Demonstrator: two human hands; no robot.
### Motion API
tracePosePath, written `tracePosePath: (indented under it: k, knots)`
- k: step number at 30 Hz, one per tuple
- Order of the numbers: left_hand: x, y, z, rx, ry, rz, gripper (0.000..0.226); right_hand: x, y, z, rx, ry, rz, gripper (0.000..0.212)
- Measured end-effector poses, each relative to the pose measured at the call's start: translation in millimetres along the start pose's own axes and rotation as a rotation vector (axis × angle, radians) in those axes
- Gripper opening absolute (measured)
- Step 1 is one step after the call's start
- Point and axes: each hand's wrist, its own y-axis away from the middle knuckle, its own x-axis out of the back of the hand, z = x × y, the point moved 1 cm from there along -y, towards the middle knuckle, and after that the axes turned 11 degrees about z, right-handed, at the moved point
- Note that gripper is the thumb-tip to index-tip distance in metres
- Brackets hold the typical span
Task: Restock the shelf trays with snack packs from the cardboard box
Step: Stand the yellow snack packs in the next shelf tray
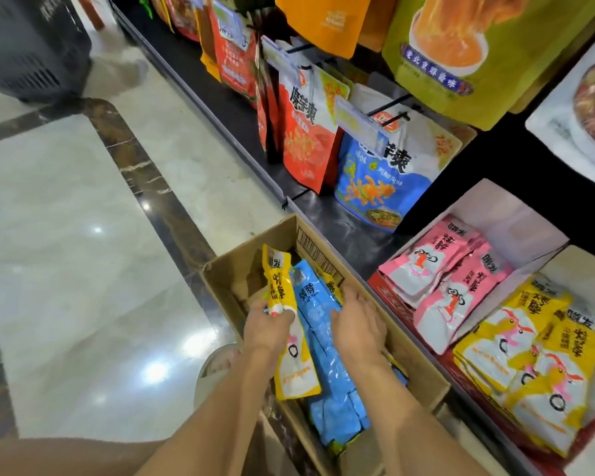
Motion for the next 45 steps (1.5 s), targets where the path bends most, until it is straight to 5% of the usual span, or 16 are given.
tracePosePath:
  k: [6, 12, 17, 30, 34, 39, 45]
  knots:
    - [6, -2, 14, -0.003, 0.1, -0.072, 0.027, 4, -4, 6, 0.059, -0.047, 0.055, 0.03]
    - [8, 12, 28, -0.085, 0.09, -0.198, 0.019, 44, -10, 18, -0.002, -0.447, 0.135, 0.006]
    - [3, 35, 36, -0.114, 0.119, -0.287, 0.02, 83, -10, 38, -0.127, -0.729, 0.173, 0.026]
    - [-59, 139, 44, -0.275, -0.015, -0.59, 0.017, 129, 38, 171, -0.555, -1.093, 0.267, 0.006]
    - [-85, 171, 40, -0.341, -0.062, -0.663, 0.015, 124, 48, 232, -0.69, -1.291, 0.31, 0.033]
    - [-118, 201, 38, -0.42, -0.107, -0.744, 0.029, 170, 74, 261, -0.899, -1.466, 0.348, 0.009]
    - [-163, 223, 40, -0.538, -0.232, -0.772, 0.023, 178, 82, 304, -1.012, -1.562, 0.429, 0.018]
